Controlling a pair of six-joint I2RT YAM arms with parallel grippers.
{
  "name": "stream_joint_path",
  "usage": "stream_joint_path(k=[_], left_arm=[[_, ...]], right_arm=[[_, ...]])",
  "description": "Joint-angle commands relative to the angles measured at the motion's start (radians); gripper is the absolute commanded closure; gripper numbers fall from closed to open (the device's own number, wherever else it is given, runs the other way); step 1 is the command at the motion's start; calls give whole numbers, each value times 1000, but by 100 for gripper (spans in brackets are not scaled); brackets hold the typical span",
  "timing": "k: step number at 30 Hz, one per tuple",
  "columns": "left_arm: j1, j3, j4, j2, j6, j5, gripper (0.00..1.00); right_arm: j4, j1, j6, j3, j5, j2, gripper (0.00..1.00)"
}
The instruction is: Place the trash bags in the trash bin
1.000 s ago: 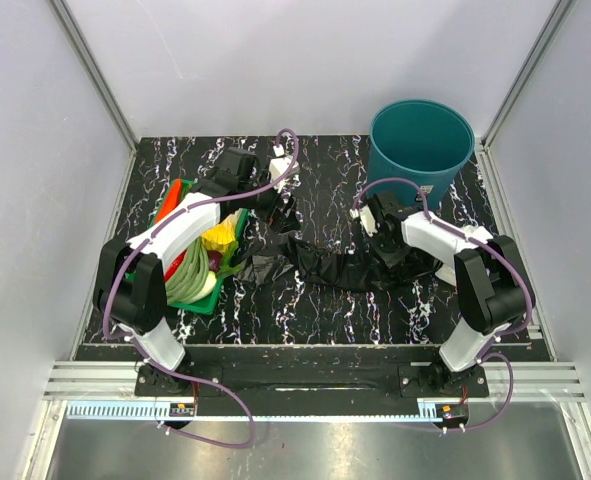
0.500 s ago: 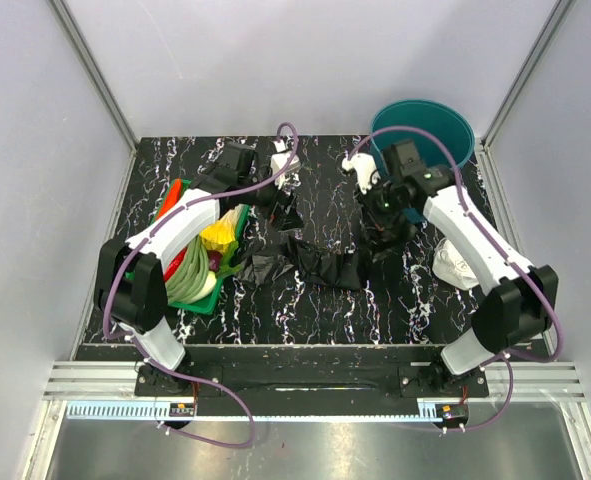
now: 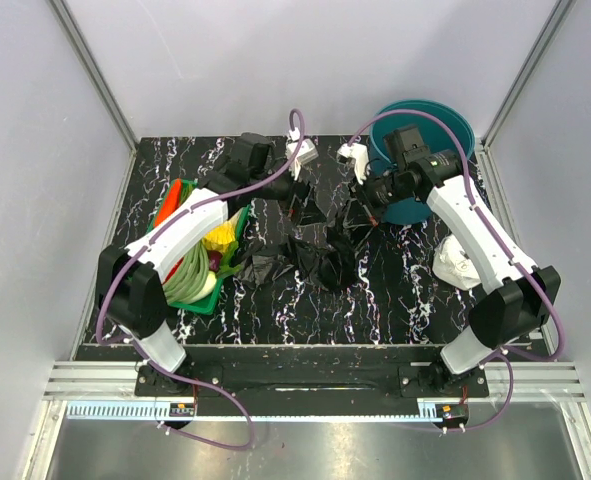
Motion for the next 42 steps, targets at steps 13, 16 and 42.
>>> stream_joint_path(k=[13,16,42], left_arm=[[-64,161,-349,-17,770,125,1],[-85,159,-382,-30,856,116,1],[-210,184,-197,103,741,46,38]], right_arm=[[-116,-26,-199,-52,-171,-25,100],[-142,-44,-239,-83,-217,-26,100],[-152,-117,-211,-69,-271,7,100]])
